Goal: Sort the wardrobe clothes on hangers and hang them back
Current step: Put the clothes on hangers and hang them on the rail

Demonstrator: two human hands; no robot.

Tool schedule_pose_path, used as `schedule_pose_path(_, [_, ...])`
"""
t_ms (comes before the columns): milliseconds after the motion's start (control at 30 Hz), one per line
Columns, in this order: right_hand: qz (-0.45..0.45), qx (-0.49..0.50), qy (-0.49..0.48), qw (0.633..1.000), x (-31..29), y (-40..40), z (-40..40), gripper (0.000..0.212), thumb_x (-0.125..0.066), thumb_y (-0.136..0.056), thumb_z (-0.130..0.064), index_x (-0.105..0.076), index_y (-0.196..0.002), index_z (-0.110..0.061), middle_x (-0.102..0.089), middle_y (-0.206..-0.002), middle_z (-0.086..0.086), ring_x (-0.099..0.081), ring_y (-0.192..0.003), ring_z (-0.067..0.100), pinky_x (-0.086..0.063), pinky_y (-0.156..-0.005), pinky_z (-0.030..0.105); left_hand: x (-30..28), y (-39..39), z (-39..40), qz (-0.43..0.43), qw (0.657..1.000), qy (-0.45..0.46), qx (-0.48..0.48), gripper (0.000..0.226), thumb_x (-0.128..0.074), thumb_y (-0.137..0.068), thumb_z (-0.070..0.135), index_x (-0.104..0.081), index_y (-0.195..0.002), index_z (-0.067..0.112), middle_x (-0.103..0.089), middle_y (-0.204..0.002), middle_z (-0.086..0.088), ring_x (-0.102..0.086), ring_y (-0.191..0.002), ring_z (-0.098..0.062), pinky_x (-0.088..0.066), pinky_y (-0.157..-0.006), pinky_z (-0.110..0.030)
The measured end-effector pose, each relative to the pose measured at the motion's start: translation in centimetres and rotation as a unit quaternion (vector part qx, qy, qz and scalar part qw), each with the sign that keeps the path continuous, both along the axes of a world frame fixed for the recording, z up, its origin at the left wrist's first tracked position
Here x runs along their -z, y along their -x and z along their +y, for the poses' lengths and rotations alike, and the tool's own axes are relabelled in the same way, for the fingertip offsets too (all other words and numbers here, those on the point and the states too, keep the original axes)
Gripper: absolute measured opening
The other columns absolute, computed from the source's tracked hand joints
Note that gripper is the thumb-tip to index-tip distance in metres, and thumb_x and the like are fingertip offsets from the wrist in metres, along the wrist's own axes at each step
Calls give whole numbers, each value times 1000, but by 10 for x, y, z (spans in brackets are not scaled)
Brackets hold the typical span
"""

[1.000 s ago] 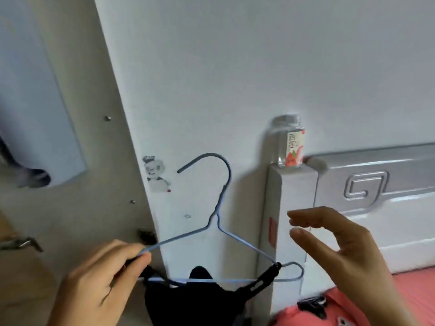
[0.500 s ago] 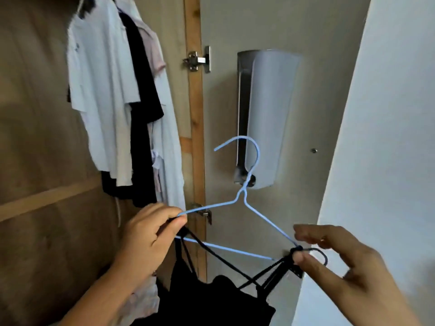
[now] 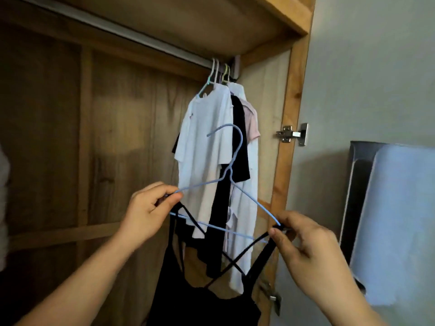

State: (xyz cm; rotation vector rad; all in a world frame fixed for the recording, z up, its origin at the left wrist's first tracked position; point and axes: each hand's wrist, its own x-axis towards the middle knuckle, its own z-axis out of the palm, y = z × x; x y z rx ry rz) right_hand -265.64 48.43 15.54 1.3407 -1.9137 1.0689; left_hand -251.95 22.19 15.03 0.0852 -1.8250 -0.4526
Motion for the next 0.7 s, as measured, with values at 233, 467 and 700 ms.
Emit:
schedule_pose_path(233, [119, -12, 74, 990, -55, 25, -97, 42, -55, -81, -30, -58, -123, -32, -53, -81, -16, -39, -70, -3, -33, -59, 11, -62, 29, -86, 48, 999, 4, -6, 16, -55, -80, 43, -65, -77, 31, -60, -79, 4, -54, -68, -14, -38, -64, -19])
schedule_pose_path(467, [147, 64, 173, 972, -125, 69, -197, 39, -72, -72, -4, -73, -106, -25, -42, -64, -6, -56, -60, 24, -30, -51, 23, -130, 87, -178, 27, 999, -21, 38, 18, -68, -83, 19, -65, -72, 33, -65, -70, 21, -54, -64, 4, -40, -62, -12])
schedule_pose_path(700, [195, 127, 182, 955, -206, 112, -268, 40, -67, -79, -5, -70, -112, -28, -52, -74, 6, -60, -82, 36, -38, -62, 33, -200, 148, -252, 38, 999, 11, 21, 21, -68, -84, 7, -68, -83, 28, -63, -84, 4, -56, -74, -1, -41, -73, -12])
